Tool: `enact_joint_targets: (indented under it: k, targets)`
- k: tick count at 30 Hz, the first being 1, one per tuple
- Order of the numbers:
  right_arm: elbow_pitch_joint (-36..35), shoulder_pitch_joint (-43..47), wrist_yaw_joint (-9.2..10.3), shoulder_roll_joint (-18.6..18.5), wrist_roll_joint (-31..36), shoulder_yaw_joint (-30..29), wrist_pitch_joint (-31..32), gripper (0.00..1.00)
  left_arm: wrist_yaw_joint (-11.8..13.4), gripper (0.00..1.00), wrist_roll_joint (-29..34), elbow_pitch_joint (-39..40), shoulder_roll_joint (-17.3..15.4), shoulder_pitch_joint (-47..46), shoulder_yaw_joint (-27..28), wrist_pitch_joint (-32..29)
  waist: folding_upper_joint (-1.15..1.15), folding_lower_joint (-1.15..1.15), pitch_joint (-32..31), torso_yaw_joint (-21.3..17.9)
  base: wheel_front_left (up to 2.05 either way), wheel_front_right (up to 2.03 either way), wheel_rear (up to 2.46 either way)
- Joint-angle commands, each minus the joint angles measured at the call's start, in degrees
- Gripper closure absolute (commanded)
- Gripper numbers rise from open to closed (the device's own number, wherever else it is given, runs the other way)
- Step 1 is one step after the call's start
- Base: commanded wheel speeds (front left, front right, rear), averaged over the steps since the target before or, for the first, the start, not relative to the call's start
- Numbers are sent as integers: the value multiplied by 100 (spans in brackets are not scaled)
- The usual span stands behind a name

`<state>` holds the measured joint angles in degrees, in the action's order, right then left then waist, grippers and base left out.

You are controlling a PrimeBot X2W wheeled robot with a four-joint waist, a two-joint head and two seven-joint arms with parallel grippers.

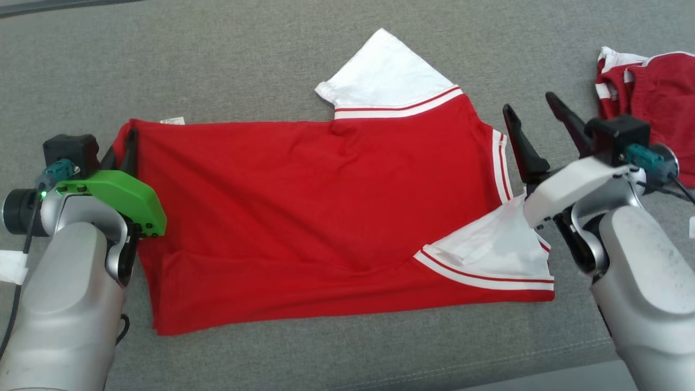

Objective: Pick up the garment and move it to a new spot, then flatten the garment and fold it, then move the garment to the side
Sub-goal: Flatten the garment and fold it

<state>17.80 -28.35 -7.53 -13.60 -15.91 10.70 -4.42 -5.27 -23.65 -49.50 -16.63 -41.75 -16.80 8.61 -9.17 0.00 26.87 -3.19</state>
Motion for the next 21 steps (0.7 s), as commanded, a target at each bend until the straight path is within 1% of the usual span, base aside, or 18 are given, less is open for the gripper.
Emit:
enact_joint_targets:
  k: [1, 5, 6, 8, 13, 16, 18, 21]
  targets:
    - [75, -278, 9, -84, 92, 60, 158, 0, 66, 100, -5, 99, 48, 41, 7, 103, 0, 0, 115, 226, 0, 0, 0]
    - [444, -1094, 9, -178, -7, 278, 645, 0, 99, 100, 16, 328, 219, 56, -86, 173, 0, 0, 328, 569, 0, 0, 0]
    - [444, -1094, 9, -178, -7, 278, 645, 0, 99, 100, 16, 328, 219, 56, -86, 173, 0, 0, 328, 569, 0, 0, 0]
    - [738, -1506, 9, -286, -31, 405, 843, 0, 108, 100, -13, 401, 325, -14, -127, 160, 0, 0, 456, 761, 0, 0, 0]
    - [1595, -2457, 9, -392, -119, 701, 1182, 0, 76, 100, -20, 457, 630, -307, -276, 170, 0, 0, 790, 1241, 0, 0, 0]
    - [2182, -2923, 8, -384, -199, 826, 1349, 0, 49, 100, 0, 426, 808, -474, -355, 224, 0, 0, 962, 1477, 0, 0, 0]
    - [2564, -3208, 9, -447, -149, 887, 1399, 0, 37, 100, 7, 390, 912, -591, -414, 276, 0, 0, 1056, 1632, 0, 0, 0]
    - [3126, -3518, 8, -420, -131, 932, 1430, 0, 25, 100, -6, 316, 1038, -714, -484, 349, 0, 0, 1147, 1803, 0, 0, 0]
